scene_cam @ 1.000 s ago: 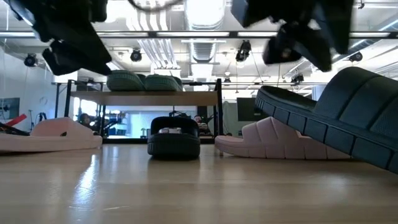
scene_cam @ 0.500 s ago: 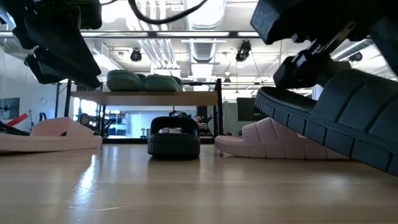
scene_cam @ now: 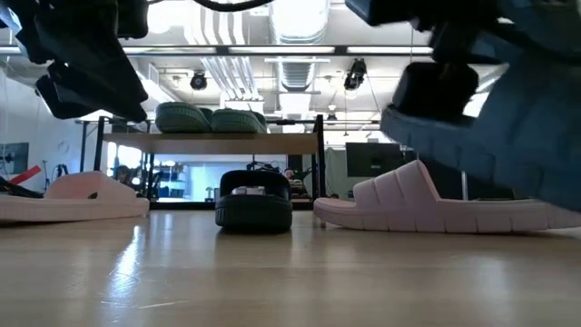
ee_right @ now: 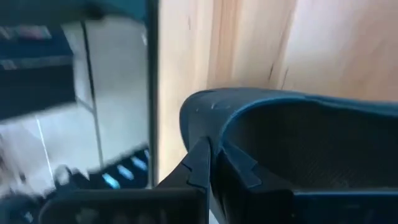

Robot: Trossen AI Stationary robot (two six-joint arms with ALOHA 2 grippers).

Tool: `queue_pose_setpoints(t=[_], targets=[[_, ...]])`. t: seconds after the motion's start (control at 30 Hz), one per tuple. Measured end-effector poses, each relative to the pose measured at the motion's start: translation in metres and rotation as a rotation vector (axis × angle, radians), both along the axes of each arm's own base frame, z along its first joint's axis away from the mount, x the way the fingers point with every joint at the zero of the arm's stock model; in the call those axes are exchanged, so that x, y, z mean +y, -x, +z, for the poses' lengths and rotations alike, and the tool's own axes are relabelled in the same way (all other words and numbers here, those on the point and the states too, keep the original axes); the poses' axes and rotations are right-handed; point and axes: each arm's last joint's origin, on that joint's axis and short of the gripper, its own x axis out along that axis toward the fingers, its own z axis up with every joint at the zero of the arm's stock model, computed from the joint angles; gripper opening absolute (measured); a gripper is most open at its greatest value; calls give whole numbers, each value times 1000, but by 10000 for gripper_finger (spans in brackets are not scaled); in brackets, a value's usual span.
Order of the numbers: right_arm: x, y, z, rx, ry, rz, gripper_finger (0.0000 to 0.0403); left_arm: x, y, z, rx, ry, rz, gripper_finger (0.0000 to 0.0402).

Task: Pick and place slides into the shelf
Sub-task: Put the black slide under the shelf

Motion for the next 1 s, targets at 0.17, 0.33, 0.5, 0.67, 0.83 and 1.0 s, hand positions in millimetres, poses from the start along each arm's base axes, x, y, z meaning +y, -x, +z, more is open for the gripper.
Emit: queue_pose_setpoints(t=[0.17, 0.33, 0.5, 0.67, 0.83, 1.0], targets=[[-27, -16, 39, -221, -29, -234, 10, -5, 9, -4, 54, 40, 36, 111], [-67, -28, 78, -396, 34, -832, 10, -16, 26, -3, 86, -9, 108, 89], [-81, -37, 80, -419, -56, -1252, 14, -30, 39, 10, -16, -51, 164, 50], [-74, -65, 59, -404, -268, -1442, 17, -35, 41, 10, -27, -31, 170, 35], [-75, -88, 17, -278, -310, -1616, 17, -39, 39, -2, 10, -8, 215, 33], [-79, -115, -13, -233, -488, -1608, 18, -43, 36, -20, 74, -35, 234, 33]])
